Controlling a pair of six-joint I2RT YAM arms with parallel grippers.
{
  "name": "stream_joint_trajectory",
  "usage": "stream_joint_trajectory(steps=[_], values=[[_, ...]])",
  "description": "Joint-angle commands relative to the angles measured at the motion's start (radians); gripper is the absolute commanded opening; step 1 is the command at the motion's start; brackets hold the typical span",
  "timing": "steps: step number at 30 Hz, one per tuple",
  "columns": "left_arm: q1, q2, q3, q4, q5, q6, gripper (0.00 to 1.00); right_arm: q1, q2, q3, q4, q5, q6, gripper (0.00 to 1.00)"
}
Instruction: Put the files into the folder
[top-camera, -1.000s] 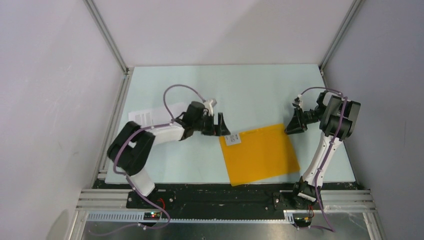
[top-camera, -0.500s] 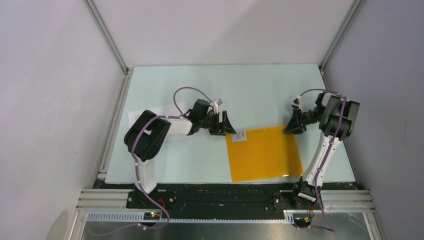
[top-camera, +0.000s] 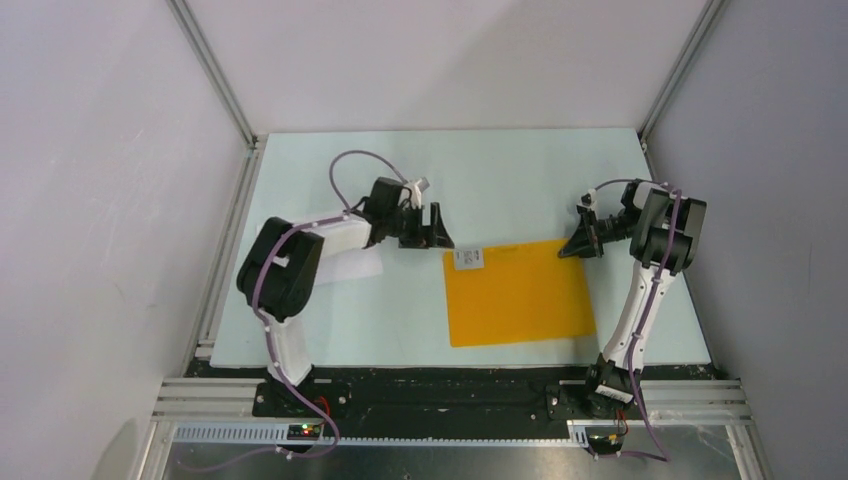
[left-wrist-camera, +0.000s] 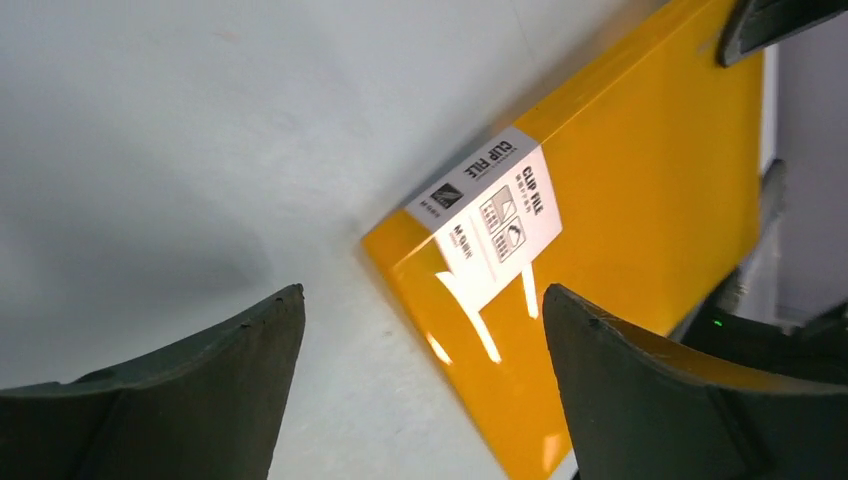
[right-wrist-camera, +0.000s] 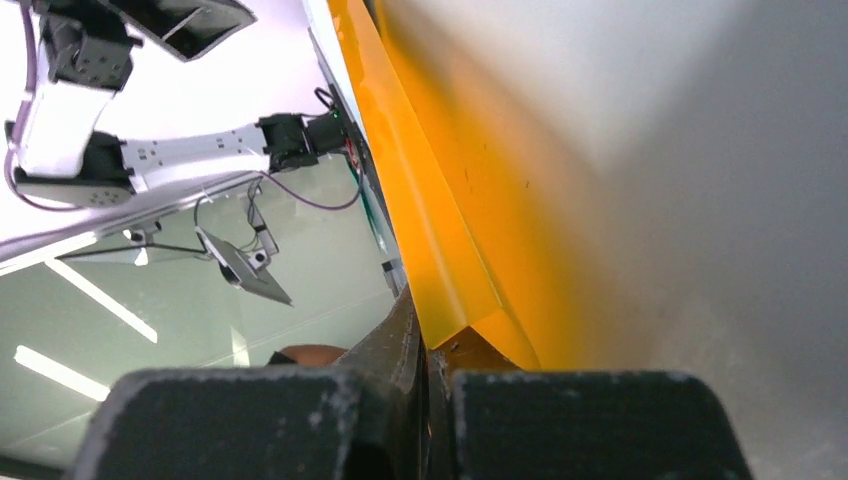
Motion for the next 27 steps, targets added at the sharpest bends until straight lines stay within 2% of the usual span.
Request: stream_joint_trajectory(steps=[1,4,8,13,17,19,22,24,27], values=[[0.044,-0.167,0.114,-0.254,-0.172,0.328,0.94,0.015,0.064,0.163,-0.035,-0.046,0.251,0.0],[0.027,-0.266,0.172,-0.321,-0.261,0.534,0.97,0.021,0.096,0.206,-0.032,-0.09,0.36,0.0],[-0.041,-0.396,0.158,-0.357,-0.374,0.812,0.99,0.062,0.096,0.175,-0.032,-0.146,0.446,0.0],[-0.153,-0.489,0.12,-0.331,-0.403,1.111,1.0,0.107,0.101,0.148,-0.015,-0.25,0.601,0.0],[-0.226,-0.482,0.11,-0.295,-0.377,1.197,0.99,0.13,0.108,0.118,0.084,-0.37,0.756,0.0],[-0.255,-0.48,0.097,-0.293,-0.355,1.231,0.99,0.133,0.1,0.075,0.197,-0.443,0.901,0.0],[-0.288,-0.482,0.074,-0.291,-0.321,1.261,0.97,0.135,0.079,-0.018,0.416,-0.582,1.22,0.0],[-0.296,-0.48,0.062,-0.29,-0.303,1.271,0.96,0.138,0.077,-0.031,0.528,-0.628,1.345,0.0],[-0.307,-0.472,0.035,-0.283,-0.285,1.323,0.96,0.141,0.074,-0.033,0.612,-0.632,1.43,0.0]])
